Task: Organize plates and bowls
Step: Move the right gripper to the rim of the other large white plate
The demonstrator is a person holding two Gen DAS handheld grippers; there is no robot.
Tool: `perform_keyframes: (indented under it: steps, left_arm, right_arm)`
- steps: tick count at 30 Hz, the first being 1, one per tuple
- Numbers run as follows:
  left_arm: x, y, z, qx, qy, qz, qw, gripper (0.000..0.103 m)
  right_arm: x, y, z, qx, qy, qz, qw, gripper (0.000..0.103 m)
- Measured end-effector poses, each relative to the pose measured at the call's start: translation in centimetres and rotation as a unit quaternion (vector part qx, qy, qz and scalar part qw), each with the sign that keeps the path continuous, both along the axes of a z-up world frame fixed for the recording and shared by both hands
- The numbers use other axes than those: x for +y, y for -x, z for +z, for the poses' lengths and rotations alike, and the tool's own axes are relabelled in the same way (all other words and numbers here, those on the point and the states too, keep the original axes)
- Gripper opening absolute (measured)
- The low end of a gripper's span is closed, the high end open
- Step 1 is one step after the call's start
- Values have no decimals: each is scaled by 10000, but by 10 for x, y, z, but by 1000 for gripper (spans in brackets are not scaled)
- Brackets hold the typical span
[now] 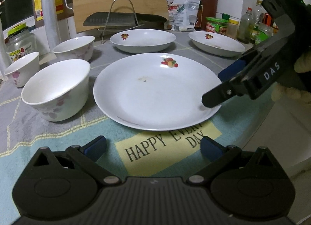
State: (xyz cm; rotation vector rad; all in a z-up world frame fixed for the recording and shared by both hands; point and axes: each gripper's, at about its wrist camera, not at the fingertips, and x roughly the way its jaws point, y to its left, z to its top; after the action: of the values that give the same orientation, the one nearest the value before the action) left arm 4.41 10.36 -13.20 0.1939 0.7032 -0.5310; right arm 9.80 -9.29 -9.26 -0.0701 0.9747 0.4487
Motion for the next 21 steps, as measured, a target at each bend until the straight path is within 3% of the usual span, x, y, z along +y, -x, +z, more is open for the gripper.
perform_keyframes:
  steps: [21]
  left_arm:
    - [-8, -9, -4, -128, -24, -22, 9999, 103]
  right_arm:
    - [5, -40, -8, 194, -236, 679, 9972, 103]
